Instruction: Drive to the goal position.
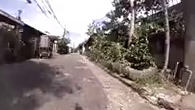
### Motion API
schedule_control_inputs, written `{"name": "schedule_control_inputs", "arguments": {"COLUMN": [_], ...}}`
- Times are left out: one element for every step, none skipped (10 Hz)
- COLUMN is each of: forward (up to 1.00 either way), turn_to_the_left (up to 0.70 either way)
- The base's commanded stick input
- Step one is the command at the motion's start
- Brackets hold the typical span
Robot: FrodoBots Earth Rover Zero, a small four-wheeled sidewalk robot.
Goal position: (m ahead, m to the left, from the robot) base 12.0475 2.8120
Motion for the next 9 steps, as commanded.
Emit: {"name": "schedule_control_inputs", "arguments": {"forward": [0.7, 0.7, 0.7, 0.7, 0.7, 0.7, 0.7, 0.7, 0.7], "turn_to_the_left": [0.0, 0.08, 0.23, 0.0, 0.0, 0.0, 0.0, 0.0, 0.0]}}
